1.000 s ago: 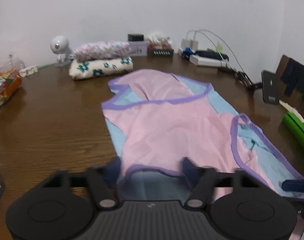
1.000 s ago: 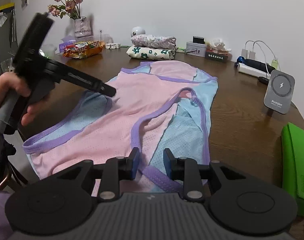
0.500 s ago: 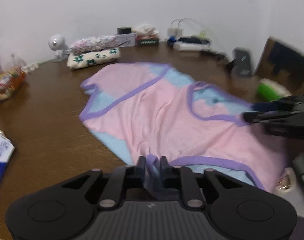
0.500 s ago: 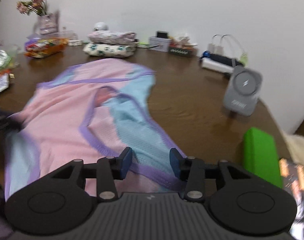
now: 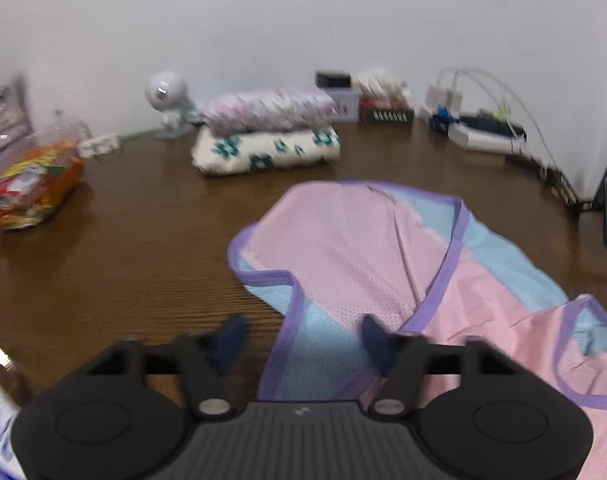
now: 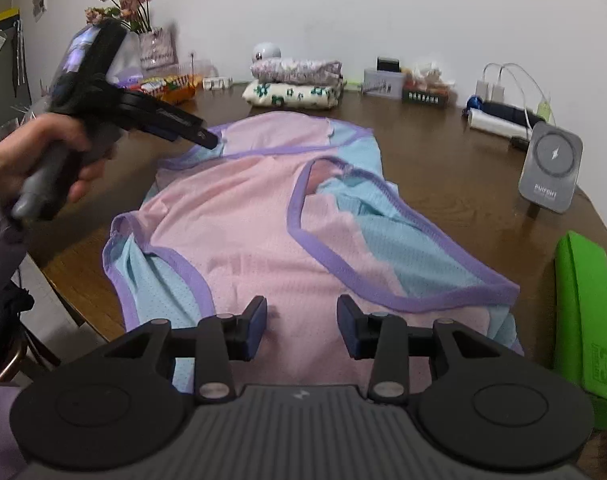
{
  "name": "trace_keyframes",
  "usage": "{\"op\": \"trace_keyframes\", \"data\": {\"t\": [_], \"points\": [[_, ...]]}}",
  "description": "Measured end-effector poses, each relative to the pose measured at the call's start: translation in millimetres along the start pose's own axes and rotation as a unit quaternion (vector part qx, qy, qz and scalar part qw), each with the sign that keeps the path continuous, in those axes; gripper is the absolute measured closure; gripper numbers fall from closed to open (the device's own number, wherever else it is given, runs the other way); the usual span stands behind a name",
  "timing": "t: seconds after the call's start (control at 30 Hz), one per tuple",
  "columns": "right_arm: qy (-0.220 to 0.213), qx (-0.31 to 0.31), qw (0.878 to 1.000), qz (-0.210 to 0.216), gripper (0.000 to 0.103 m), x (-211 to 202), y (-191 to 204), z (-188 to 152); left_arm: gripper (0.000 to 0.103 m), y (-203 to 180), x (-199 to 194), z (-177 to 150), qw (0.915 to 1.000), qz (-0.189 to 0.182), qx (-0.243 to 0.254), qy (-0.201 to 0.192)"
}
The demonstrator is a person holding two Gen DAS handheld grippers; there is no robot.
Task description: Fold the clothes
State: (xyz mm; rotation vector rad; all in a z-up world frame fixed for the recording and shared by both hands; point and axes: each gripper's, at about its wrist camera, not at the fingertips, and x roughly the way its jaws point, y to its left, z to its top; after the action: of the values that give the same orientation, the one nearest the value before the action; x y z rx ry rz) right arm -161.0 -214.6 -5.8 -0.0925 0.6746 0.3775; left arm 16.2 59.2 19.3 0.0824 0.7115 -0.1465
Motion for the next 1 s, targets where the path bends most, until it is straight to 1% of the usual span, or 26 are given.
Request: {"op": "trace_keyframes", "data": {"t": [0.03, 0.07, 0.13, 0.27, 0.33, 0.4, 0.47, 0.5, 0.53, 0.57, 0.6, 0.63, 0.67, 0.73, 0.77, 0.8, 0.83, 0.87, 0.9, 0.93, 1.0], "points": [[0.000, 0.001, 1.000, 0.000, 0.064, 0.0, -1.6, 0.3, 0.099, -0.6, 7.6, 1.3, 1.0000, 0.000, 0.003, 0.007], [0.000, 0.002, 1.000, 0.000, 0.064, 0.0, -3.1, 0.6, 0.100, 0.4, 10.9, 0.6, 0.9999, 0.001, 0.001, 0.011], [0.003, 0.001, 1.000, -0.003, 0.064, 2.2, -8.5, 4.1, 0.101, 11.1, 1.5, -9.5, 0.9999, 0.006, -0.012, 0.011], [0.022, -0.002, 0.999, -0.023, 0.064, 18.7, -28.9, 22.4, 0.101, 40.4, -41.5, -45.7, 0.9977, 0.054, -0.041, 0.003], [0.029, -0.016, 0.999, -0.039, 0.064, 31.9, -35.0, 35.5, 0.101, 50.3, -64.8, -63.5, 0.9965, 0.061, -0.057, 0.004], [0.033, -0.036, 0.997, -0.052, 0.064, 46.6, -38.4, 48.4, 0.101, 51.8, -88.5, -79.6, 0.9962, 0.063, -0.060, 0.010], [0.035, -0.056, 0.996, -0.066, 0.063, 62.2, -40.9, 61.3, 0.098, 50.0, -108.2, -92.0, 0.9960, 0.062, -0.062, 0.017], [0.034, -0.065, 0.994, -0.078, 0.063, 69.9, -41.5, 67.1, 0.096, 49.3, -118.1, -96.3, 0.9962, 0.058, -0.062, 0.016], [0.034, -0.072, 0.993, -0.090, 0.063, 77.0, -42.1, 72.7, 0.092, 48.7, -128.4, -97.8, 0.9969, 0.049, -0.060, 0.009], [0.032, -0.074, 0.992, -0.102, 0.063, 79.8, -42.0, 76.7, 0.091, 49.2, -134.6, -96.7, 0.9973, 0.045, -0.057, -0.001], [0.024, -0.076, 0.991, -0.110, 0.063, 76.1, -39.0, 79.4, 0.082, 51.4, -134.9, -91.6, 0.9973, 0.049, -0.052, -0.015], [0.014, -0.075, 0.991, -0.112, 0.063, 71.0, -35.5, 81.3, 0.063, 53.6, -135.2, -86.5, 0.9970, 0.054, -0.047, -0.030], [0.002, -0.069, 0.994, -0.089, 0.062, 60.6, -30.1, 81.0, 0.057, 55.8, -135.5, -81.4, 0.9965, 0.058, -0.042, -0.045], [-0.015, -0.052, 0.998, -0.035, 0.062, 42.2, -18.1, 75.2, 0.057, 60.0, -131.0, -70.6, 0.9953, 0.063, -0.031, -0.066], [-0.016, -0.045, 0.999, -0.014, 0.062, 35.8, -11.6, 67.8, 0.057, 61.7, -118.3, -64.2, 0.9963, 0.057, -0.024, -0.060], [-0.014, -0.039, 0.999, -0.004, 0.062, 31.9, -6.0, 58.5, 0.057, 62.9, -105.8, -58.8, 0.9973, 0.048, -0.019, -0.052], [-0.010, -0.034, 0.999, 0.003, 0.062, 28.9, -1.1, 49.6, 0.057, 63.8, -94.3, -55.1, 0.9980, 0.040, -0.013, -0.047], [-0.004, -0.031, 1.000, 0.000, 0.062, 29.0, 1.0, 42.2, 0.057, 64.1, -83.4, -52.7, 0.9985, 0.036, -0.006, -0.041], [0.004, -0.027, 1.000, -0.005, 0.062, 30.1, 1.2, 36.1, 0.060, 63.8, -73.9, -51.0, 0.9988, 0.037, 0.000, -0.033], [0.010, -0.022, 1.000, -0.009, 0.063, 30.8, 0.5, 30.4, 0.067, 63.3, -65.8, -50.4, 0.9990, 0.040, 0.001, -0.021], [0.011, -0.004, 1.000, -0.014, 0.062, 29.3, -7.1, 22.3, 0.069, 62.6, -57.9, -54.3, 0.9996, 0.027, -0.007, -0.005]]}}
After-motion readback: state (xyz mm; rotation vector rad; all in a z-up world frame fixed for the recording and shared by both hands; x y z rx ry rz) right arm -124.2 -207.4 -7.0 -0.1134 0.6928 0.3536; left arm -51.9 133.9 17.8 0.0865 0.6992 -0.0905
